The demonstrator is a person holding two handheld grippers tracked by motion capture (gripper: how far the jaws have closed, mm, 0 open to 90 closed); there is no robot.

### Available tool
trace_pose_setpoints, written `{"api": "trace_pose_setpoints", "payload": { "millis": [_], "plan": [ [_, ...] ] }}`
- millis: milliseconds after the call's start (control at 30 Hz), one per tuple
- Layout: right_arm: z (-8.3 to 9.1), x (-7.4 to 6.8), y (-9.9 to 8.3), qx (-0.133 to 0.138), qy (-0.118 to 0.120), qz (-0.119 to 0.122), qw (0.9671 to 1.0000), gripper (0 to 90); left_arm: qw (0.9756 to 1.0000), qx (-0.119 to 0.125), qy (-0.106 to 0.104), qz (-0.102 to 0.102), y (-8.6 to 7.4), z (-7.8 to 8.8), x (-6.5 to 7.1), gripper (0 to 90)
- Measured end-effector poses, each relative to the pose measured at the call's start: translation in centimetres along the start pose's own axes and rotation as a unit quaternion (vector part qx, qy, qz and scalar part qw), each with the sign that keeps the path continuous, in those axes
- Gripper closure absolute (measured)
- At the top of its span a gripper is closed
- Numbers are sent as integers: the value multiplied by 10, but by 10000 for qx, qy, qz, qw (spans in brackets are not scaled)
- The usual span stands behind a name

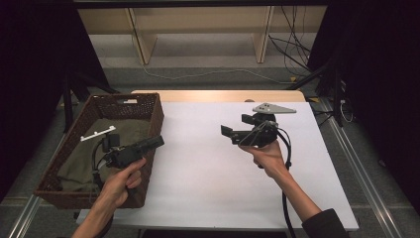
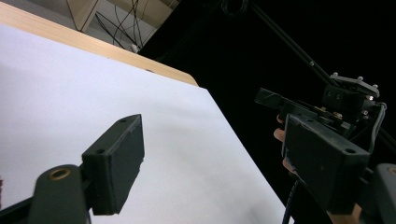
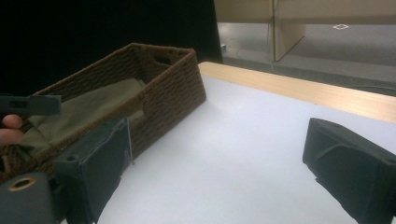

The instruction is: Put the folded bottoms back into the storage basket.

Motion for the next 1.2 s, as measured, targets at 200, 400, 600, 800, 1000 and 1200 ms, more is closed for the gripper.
{"api": "trace_pose_setpoints", "payload": {
  "millis": [200, 400, 600, 800, 1000, 1200],
  "plan": [
    [14, 3, -8, 98, -80, 4, 9999, 88, 10000, -46, -13, -27, -4, -2, 0, 209],
    [30, 4, -13, 182, -78, 5, 9998, 90, 10000, -71, -31, -43, -6, -4, 2, 209],
    [44, 1, -22, 224, -123, 45, 9997, 90, 9999, -67, -77, -61, -7, -4, 4, 209],
    [55, -1, -27, 266, -150, 80, 9995, 90, 9998, -90, -131, -107, -11, -7, 8, 209],
    [64, -1, -34, 276, -198, 102, 9994, 90, 9995, -162, -159, -220, -16, -11, 12, 209],
    [72, -1, -42, 269, -254, 73, 9993, 91, 9989, -268, -200, -331, -26, -17, 15, 209]
  ]
}}
Point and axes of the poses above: each handheld gripper's, and its own axes: z roughly backward along the jaws, y roughly out of its top, x roughly to its right, the point moved 6 cm from there along -z, roughly forward along the jaws, and after that the axes turned 8 degrees about x, right-handed, at the moved point
